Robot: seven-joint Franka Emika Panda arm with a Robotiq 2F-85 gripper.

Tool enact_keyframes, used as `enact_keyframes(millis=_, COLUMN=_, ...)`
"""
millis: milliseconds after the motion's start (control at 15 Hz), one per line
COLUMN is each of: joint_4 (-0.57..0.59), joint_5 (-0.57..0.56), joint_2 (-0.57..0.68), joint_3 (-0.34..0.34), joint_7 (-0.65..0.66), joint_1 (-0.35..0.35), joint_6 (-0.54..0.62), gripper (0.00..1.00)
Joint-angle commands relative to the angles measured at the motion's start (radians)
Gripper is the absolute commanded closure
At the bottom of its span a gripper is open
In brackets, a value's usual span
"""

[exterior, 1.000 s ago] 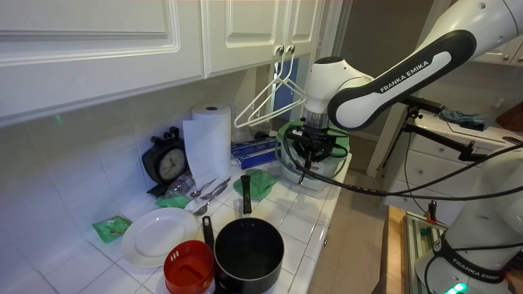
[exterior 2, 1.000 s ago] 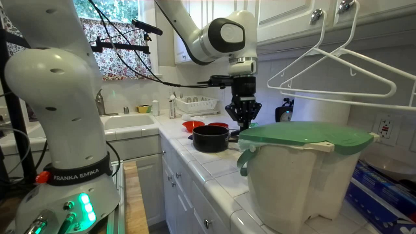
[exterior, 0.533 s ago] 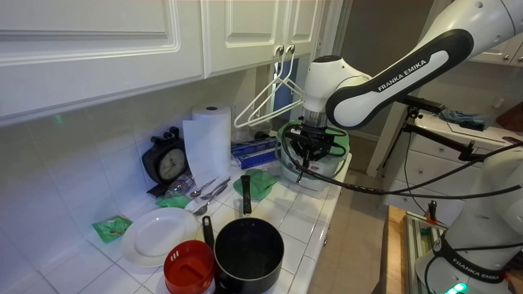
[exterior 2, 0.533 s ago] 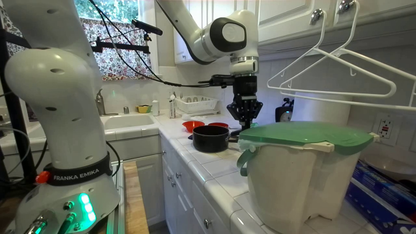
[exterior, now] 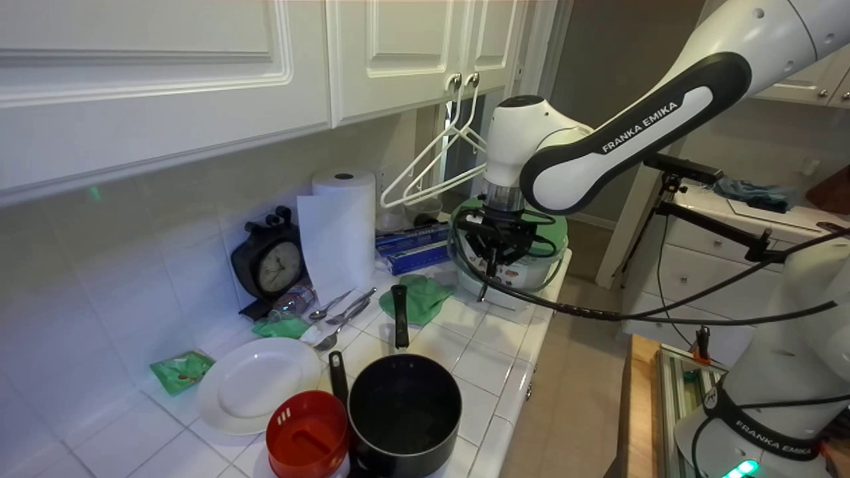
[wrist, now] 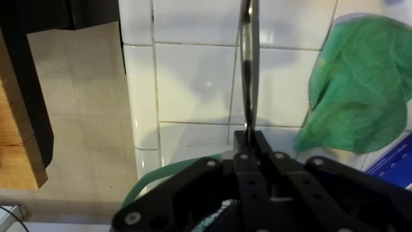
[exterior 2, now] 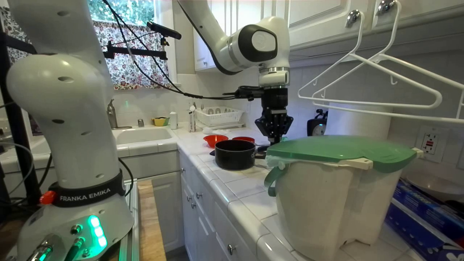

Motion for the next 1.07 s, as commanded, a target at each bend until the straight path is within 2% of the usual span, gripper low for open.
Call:
enact_keyframes(millis=0, joint_4=0.023, joint_5=0.007, joint_2=0.02, joint_3=-0.007, joint_7=-0.024, joint_1=0.003, joint_6=0.007, gripper=0.97)
enact_keyframes(millis=1000, joint_4=0.02, joint_5=-0.007, joint_2=0.011, joint_3=-0.015, joint_7=-0.017, joint_1=-0.003, joint_6=0.005, gripper=0.97)
